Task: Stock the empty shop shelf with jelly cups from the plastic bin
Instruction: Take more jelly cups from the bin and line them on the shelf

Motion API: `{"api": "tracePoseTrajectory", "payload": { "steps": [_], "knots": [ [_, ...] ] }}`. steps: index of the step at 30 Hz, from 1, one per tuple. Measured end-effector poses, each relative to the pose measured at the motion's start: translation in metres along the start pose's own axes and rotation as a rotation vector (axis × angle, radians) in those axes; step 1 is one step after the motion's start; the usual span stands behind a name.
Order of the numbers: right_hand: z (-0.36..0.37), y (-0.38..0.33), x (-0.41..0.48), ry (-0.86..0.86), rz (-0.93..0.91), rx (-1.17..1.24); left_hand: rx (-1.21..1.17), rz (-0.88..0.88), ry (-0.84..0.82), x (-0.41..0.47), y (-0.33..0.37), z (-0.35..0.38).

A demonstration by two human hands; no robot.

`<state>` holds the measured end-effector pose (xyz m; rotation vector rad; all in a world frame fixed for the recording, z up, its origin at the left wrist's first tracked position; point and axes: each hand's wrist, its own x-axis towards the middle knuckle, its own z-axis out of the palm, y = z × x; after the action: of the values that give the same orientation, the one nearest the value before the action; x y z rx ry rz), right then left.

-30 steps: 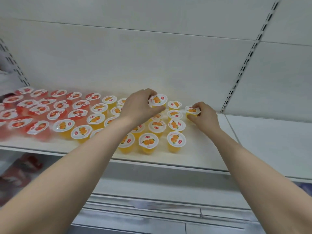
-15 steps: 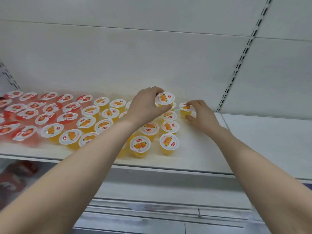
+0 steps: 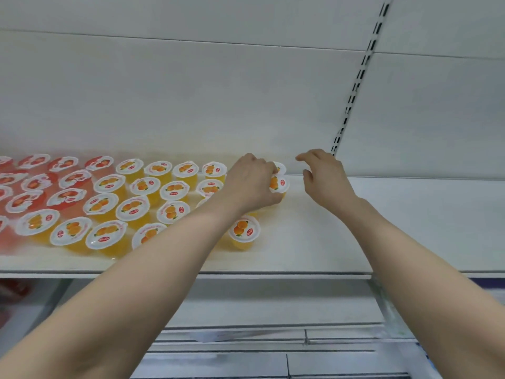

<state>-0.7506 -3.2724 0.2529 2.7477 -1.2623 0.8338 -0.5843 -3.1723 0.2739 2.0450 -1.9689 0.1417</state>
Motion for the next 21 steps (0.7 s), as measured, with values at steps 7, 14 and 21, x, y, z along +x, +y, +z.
{"api": "tracePoseTrajectory", "payload": {
  "steps": [7, 14, 21],
  "knots": [
    [-0.002, 0.003, -0.005, 0.005, 0.006, 0.015, -0.004, 0.019, -0.009, 0.001, 0.006, 0.012],
    [-0.007, 0.0, -0.004, -0.012, 0.025, 0.019, 0.066, 0.001, 0.031, 0.001, 0.005, 0.012],
    [-0.018, -0.01, -0.007, -0.006, -0.045, -0.042, 0.021, -0.006, 0.077, -0.01, 0.0, -0.001]
  ]
}}
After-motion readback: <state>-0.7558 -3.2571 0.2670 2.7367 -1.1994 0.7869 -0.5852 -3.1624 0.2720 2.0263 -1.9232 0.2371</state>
